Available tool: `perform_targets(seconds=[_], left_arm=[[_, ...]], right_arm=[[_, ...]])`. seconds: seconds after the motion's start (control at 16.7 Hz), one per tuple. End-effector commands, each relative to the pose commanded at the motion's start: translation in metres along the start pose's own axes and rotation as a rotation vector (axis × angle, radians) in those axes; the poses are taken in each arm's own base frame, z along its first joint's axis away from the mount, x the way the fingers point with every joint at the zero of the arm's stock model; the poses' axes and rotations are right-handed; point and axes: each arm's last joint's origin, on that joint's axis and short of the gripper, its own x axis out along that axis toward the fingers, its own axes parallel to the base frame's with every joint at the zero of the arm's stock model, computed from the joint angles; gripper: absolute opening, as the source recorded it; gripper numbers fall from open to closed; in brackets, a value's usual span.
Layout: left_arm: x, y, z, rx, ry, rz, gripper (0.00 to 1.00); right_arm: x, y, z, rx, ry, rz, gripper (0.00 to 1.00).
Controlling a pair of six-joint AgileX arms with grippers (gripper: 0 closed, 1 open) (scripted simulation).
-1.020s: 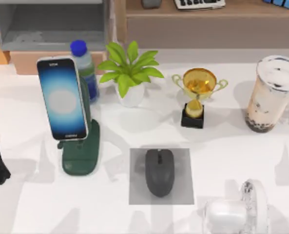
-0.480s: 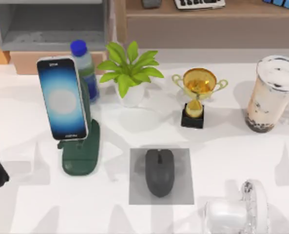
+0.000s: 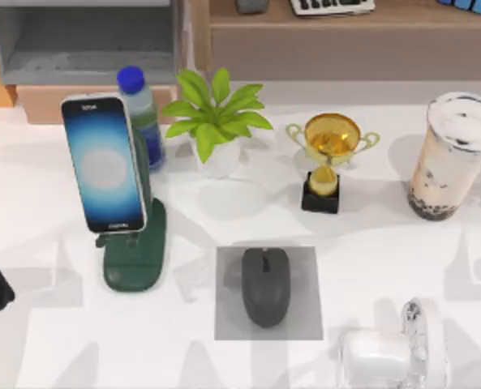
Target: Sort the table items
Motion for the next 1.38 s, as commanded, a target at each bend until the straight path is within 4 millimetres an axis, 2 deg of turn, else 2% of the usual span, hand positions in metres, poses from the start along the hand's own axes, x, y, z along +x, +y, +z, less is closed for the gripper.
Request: perform_targets(seconds=[0.36,0.72,1.08,1.2,1.38], left_arm=[[0.000,0.000,0.000,0.000,0.000,0.000,1.00],[0.000,0.000,0.000,0.000,0.000,0.000,1.00],[0.000,0.000,0.000,0.000,0.000,0.000,1.00],[0.000,0.000,0.000,0.000,0.000,0.000,1.00],[0.000,0.000,0.000,0.000,0.000,0.000,1.00]], right_arm=[[0.026,0.025,-0.011,-0.033,0.069,0.003,1.00],[0.072,0.055,-0.033,-0.047,0.112,-0.005,1.00],[0.115,0.075,-0.057,-0.012,0.061,-0.003,1.00],[0.122,0.077,-0.059,-0.002,0.043,-0.005,1.00],[0.123,0.077,-0.060,-0.001,0.041,-0.005,1.00]])
